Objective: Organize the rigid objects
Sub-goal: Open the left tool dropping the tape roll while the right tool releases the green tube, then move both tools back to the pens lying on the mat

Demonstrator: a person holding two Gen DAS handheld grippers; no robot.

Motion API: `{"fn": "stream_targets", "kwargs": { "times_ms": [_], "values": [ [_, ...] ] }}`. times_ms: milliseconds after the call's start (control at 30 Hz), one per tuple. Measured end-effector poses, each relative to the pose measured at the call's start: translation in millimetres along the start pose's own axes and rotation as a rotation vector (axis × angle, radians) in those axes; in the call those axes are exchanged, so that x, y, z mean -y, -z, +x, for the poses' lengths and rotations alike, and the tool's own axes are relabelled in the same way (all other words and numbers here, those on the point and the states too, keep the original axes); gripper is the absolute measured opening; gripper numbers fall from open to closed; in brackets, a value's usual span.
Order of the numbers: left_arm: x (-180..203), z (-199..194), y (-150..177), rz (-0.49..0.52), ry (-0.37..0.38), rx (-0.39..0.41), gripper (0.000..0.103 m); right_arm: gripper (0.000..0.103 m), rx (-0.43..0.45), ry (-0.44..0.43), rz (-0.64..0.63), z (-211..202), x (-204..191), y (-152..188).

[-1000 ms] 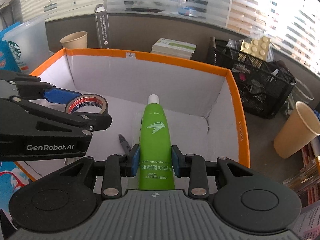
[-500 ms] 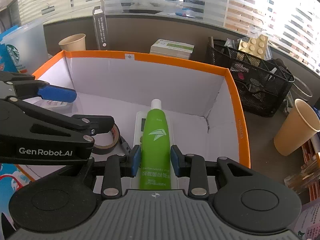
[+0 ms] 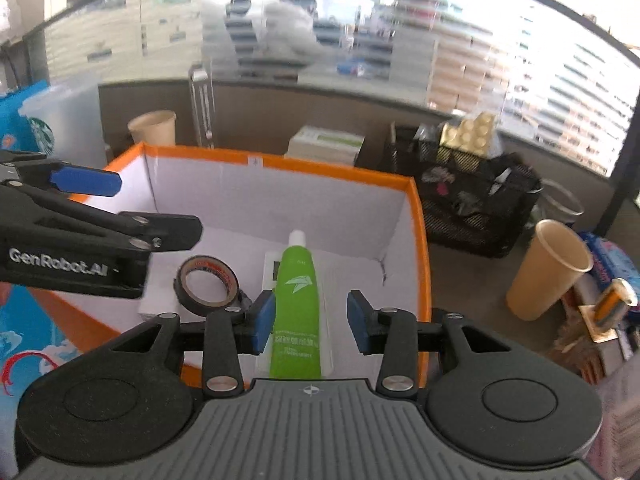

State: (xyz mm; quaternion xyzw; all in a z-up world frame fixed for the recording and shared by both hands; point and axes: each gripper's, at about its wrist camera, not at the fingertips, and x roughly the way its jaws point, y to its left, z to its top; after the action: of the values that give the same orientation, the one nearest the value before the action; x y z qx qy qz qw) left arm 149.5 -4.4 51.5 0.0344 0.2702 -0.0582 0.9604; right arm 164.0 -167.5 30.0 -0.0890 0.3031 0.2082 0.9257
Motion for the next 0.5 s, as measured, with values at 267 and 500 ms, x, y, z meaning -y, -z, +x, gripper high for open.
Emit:
{"fn": "stream_targets", "kwargs": {
  "times_ms": [267,500],
  "values": [
    [-10.6,-60.9,41.3,0.010,-0.061,0.092,0.101,0.041,0.108,-0.139,-0.003,-74.3,-29.8,49.1],
    [-29.0,-73.2,88.3,-0.041,-0.112,0.019,0.101,0.039,-0.029,-0.246,-0.047,-52.4,-67.5,97.4]
  ]
}}
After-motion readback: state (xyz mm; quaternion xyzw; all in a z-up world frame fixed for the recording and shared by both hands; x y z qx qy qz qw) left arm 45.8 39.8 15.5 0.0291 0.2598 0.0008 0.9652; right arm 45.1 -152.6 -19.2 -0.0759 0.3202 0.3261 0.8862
